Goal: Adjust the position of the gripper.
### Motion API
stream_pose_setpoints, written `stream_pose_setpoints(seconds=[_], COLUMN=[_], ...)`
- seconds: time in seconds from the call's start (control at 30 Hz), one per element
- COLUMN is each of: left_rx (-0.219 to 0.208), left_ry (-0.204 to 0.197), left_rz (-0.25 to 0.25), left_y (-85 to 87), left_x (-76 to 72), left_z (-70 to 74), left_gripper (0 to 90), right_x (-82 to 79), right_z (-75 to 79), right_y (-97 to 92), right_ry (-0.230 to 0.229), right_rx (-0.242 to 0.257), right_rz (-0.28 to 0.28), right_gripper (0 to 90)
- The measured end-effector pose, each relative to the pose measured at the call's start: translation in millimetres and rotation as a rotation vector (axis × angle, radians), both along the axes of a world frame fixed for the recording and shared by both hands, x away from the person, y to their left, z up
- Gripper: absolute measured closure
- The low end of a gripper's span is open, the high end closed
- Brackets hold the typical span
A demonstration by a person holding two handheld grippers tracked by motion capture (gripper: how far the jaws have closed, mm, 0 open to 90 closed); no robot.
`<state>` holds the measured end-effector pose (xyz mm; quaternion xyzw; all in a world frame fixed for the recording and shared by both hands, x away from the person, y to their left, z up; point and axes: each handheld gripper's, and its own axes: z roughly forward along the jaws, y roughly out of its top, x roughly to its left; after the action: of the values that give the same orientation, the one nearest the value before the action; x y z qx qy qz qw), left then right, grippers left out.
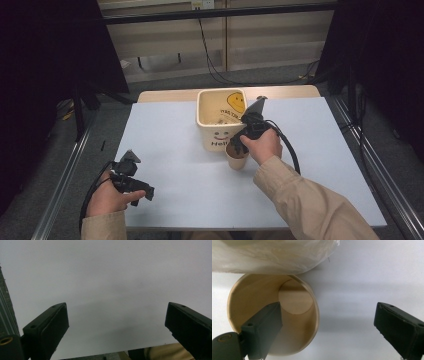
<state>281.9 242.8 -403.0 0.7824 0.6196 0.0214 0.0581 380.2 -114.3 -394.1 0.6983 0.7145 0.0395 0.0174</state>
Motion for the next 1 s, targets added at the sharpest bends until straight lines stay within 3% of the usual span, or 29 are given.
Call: stream_pose_setpoints(seconds=[0.23,0.4,0.63,0.83,1.0], left_rx=[-0.004,-0.005,-0.008,-0.004,-0.002], left_ry=[0.015,0.001,-0.003,-0.005,-0.002], left_rz=[-0.006,-0.001,0.004,-0.005,-0.005], left_y=[0.2,-0.8,0.1,0.0,-0.5], left_x=[0.5,0.8,1.1,1.5,1.8], left_z=[0.6,0.6,1.2,1.5,1.1], left_gripper=[4.9,4.9,4.9,4.9,4.9], right_x=[-0.3,0.0,3.9,6.8,8.7], right_z=[4.3,12.1,39.5,58.7,74.8], right_y=[-1.4,-4.0,-5.7,-5.6,-8.5], right_ry=[0.004,-0.004,-0.009,-0.016,-0.045], right_rx=[0.021,0.030,-0.001,0.005,-0.004], right_rz=[-0.020,-0.027,-0.008,-0.016,0.014], right_gripper=[8.7,10.1,9.2,8.5,7.9])
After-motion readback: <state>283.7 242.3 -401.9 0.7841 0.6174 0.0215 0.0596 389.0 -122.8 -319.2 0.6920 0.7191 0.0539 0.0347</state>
